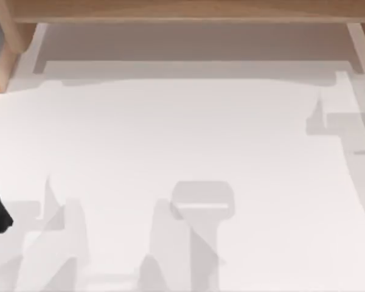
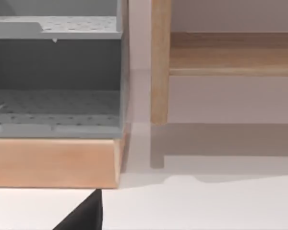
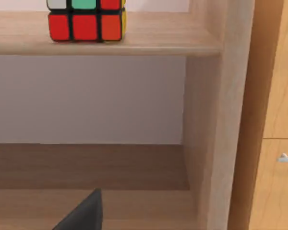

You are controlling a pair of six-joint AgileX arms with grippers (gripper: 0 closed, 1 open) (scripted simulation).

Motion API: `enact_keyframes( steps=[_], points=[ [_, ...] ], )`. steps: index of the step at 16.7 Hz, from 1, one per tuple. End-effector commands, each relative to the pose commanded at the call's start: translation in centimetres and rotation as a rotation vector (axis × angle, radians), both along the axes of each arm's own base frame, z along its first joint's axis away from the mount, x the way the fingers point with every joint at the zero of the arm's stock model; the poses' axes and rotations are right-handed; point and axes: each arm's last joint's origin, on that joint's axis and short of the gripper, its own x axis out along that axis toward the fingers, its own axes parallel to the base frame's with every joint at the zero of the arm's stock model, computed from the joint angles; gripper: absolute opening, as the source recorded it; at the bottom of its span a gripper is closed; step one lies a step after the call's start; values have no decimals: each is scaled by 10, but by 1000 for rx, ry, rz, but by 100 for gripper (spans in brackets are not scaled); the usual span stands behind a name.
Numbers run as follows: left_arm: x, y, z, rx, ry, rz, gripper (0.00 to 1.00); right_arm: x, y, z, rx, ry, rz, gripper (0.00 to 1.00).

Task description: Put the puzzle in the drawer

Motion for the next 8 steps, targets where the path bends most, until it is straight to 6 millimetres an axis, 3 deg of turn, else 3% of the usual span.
enact_keyframes(
  steps=[4, 8],
  points=[
    [0, 0, 0, 0, 0, 0, 100, 84, 29, 34, -4, 22, -5, 100],
    [0, 0, 0, 0, 0, 0, 100, 150, 61, 42, -2, 19, -7, 100]
  ],
)
